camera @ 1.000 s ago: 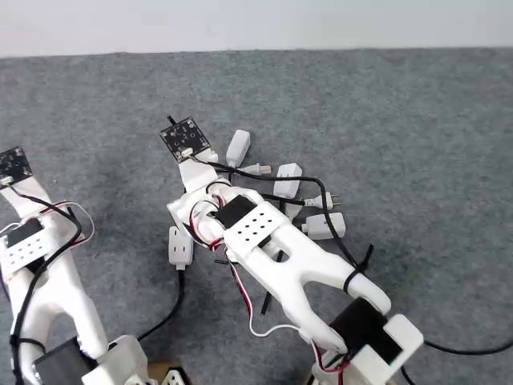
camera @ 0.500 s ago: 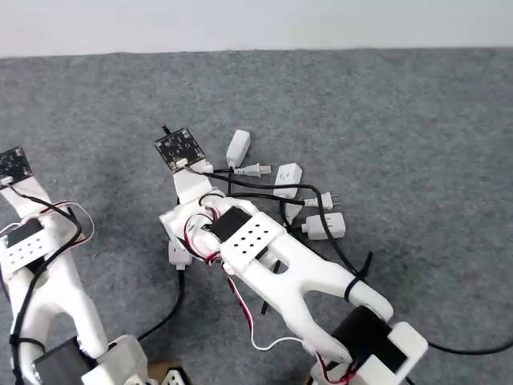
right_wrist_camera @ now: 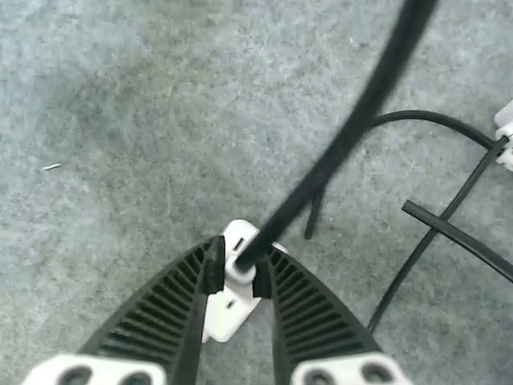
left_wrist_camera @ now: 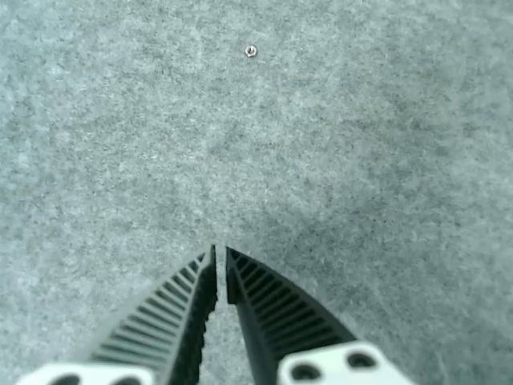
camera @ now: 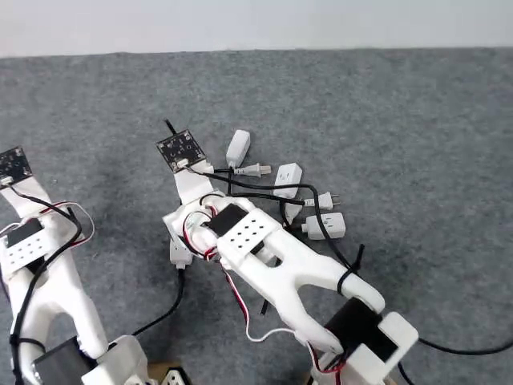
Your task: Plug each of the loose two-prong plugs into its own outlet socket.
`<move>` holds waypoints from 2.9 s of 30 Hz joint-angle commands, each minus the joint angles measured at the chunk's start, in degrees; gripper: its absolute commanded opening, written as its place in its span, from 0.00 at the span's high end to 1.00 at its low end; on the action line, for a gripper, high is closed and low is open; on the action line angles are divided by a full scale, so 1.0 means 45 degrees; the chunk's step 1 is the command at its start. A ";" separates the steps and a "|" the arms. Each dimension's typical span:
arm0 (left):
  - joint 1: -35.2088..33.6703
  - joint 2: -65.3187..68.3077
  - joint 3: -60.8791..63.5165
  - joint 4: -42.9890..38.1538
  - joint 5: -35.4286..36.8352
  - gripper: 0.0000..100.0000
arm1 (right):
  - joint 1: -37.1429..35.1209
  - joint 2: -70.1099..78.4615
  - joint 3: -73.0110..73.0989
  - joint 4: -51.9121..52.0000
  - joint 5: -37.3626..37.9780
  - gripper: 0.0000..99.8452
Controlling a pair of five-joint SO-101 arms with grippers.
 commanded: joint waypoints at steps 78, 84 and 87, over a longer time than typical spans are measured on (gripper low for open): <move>0.1231 0.4825 -0.4659 0.3556 -0.2579 0.99 | 0.3018 0.1123 0.0059 0.3800 0.3009 0.99; 0.1231 0.4825 -0.4659 0.3556 -0.2579 0.99 | 0.3038 0.1397 -0.0313 0.3937 0.3067 0.99; 0.1231 0.4825 -0.4659 0.3556 -0.2579 0.99 | 0.3038 0.1436 -0.0352 0.3937 0.3087 0.99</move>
